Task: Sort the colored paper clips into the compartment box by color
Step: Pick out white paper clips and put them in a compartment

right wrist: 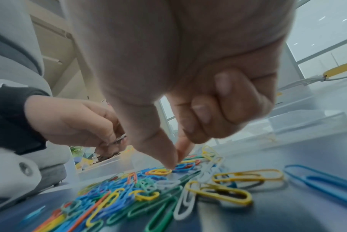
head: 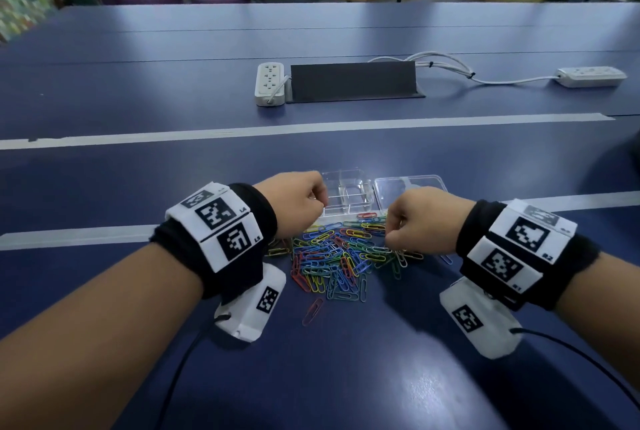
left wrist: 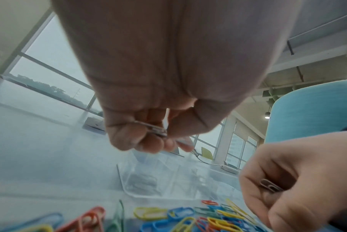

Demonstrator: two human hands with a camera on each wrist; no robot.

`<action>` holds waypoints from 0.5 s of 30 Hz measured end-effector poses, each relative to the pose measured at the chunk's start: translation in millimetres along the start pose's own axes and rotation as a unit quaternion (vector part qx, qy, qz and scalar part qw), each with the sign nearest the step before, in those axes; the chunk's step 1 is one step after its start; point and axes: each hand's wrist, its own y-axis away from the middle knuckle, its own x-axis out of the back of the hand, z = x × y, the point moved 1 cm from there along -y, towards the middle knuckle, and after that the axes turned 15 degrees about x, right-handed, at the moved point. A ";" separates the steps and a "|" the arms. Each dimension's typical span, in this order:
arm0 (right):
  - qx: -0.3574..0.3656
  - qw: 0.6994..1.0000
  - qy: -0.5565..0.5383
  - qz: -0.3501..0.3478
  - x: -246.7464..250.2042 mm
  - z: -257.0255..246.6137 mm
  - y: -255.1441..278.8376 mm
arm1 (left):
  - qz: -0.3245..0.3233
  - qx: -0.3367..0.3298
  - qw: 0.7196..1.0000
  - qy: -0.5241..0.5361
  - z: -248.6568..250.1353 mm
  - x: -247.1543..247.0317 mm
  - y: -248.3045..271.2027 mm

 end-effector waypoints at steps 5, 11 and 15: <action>0.022 0.999 0.028 -0.019 -5.0 -4.3 -1.8 | 0.048 -0.023 0.998 -0.040 3.3 5.5 -7.7; 0.029 0.999 0.007 -0.012 -2.0 -1.8 -1.4 | 0.081 -0.051 0.990 -0.105 9.1 6.8 -13.5; 0.034 0.999 0.018 0.017 9.9 -5.5 -1.2 | 0.087 -0.051 0.987 -0.124 8.3 7.6 -14.3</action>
